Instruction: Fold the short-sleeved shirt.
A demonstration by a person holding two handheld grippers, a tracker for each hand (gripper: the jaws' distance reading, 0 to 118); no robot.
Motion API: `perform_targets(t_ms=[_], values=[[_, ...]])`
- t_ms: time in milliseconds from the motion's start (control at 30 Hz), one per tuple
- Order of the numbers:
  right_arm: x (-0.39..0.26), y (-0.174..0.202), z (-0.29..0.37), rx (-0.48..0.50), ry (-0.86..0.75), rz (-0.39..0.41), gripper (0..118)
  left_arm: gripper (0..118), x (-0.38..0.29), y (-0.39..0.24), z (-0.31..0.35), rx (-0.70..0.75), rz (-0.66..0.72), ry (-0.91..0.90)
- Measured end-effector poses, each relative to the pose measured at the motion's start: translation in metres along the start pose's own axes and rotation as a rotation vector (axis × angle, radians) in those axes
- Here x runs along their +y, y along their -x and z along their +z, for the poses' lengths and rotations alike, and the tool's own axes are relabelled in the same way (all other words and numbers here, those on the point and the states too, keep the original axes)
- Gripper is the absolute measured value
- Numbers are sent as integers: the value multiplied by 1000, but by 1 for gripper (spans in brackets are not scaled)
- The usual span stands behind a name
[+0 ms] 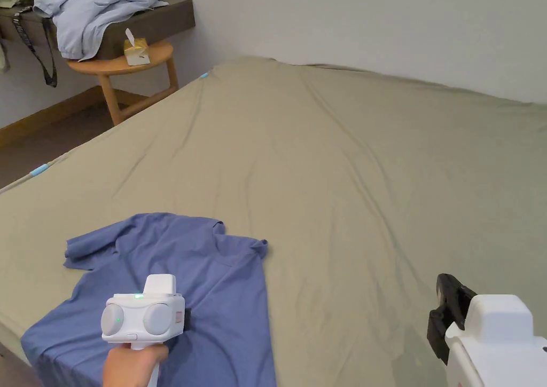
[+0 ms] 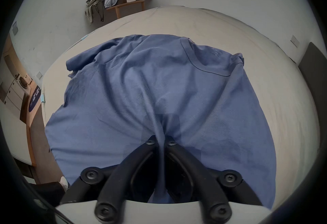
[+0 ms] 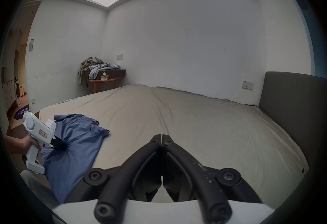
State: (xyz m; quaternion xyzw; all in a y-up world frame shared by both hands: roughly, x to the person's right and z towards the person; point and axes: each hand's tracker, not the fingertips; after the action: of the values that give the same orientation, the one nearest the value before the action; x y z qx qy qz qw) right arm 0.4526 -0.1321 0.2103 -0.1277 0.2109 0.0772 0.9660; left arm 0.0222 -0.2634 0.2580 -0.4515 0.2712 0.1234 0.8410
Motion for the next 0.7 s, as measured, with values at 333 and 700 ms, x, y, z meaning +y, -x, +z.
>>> perform_targets(t_ms=[333, 700], values=[[7, -45, 40, -55, -54, -42, 1, 3, 22, 9, 136, -260, 147, -298], [12, -108, 105, -163, -140, -62, 1, 3, 70, -135, 314, -626, -183, -569]])
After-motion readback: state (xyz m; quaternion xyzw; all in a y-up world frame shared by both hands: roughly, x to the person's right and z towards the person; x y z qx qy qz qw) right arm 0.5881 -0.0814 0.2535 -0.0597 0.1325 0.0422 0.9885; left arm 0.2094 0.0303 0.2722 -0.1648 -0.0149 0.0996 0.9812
